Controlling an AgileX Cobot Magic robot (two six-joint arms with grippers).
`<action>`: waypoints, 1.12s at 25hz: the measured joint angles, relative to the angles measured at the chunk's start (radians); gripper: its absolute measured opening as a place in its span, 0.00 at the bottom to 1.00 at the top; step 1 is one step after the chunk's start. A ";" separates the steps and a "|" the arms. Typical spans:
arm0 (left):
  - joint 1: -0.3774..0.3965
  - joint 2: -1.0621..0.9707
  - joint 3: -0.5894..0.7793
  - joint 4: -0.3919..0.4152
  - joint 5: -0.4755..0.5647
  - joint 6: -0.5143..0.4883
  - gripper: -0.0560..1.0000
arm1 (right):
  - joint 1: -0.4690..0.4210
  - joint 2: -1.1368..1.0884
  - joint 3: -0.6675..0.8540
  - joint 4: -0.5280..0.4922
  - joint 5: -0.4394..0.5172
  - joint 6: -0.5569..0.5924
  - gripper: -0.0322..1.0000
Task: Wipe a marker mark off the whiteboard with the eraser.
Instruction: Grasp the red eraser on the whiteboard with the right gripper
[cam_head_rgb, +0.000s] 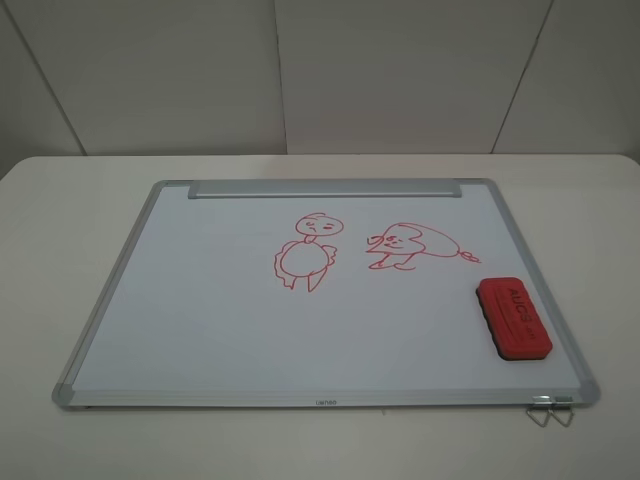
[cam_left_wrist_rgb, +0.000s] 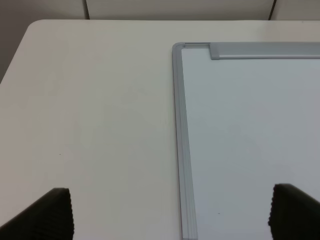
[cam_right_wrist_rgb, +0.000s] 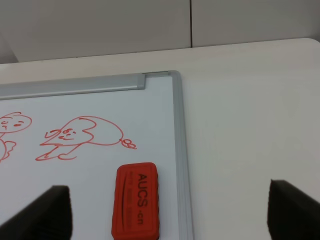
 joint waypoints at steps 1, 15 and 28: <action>0.000 0.000 0.000 0.000 0.000 0.000 0.79 | 0.000 0.000 0.000 0.000 0.000 0.000 0.70; 0.000 0.000 0.000 0.000 0.000 0.000 0.79 | 0.000 0.000 0.000 0.000 0.000 0.000 0.70; 0.000 0.000 0.000 0.000 0.000 0.000 0.79 | 0.000 0.000 0.000 0.000 0.000 0.000 0.70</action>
